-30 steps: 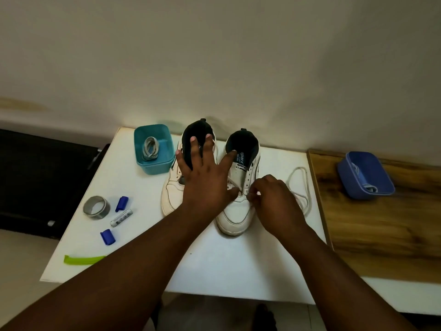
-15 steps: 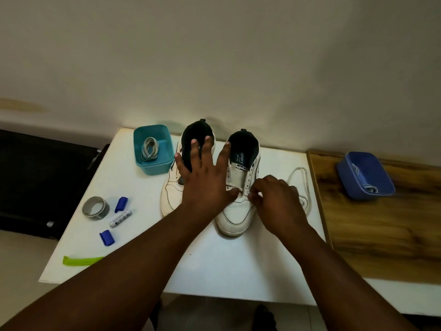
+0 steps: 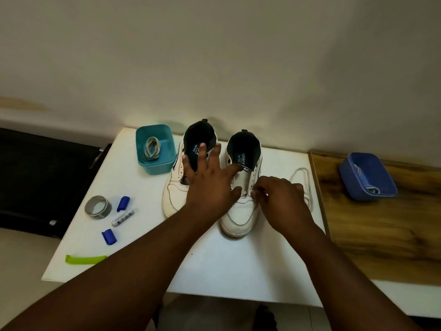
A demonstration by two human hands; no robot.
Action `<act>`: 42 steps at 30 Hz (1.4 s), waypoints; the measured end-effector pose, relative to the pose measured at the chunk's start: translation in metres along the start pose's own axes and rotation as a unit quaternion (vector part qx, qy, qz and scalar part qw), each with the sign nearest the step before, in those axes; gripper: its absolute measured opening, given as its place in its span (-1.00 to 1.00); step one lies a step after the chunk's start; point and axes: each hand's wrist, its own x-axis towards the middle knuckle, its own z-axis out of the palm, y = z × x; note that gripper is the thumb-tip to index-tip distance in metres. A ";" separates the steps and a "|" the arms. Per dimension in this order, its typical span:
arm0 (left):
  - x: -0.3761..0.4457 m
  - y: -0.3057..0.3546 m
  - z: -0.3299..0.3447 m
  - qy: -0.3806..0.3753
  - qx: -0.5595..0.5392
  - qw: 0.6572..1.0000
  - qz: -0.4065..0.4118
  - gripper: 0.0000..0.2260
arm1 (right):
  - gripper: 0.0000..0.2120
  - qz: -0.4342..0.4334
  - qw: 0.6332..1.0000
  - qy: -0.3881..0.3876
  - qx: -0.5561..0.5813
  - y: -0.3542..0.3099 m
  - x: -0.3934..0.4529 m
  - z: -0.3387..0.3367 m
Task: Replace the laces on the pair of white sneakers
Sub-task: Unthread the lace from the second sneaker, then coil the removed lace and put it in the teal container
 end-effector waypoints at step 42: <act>-0.079 0.074 -0.385 -0.303 -0.727 0.617 0.000 -0.66 | -0.90 -0.240 0.922 0.206 0.224 -0.071 -0.101 -0.369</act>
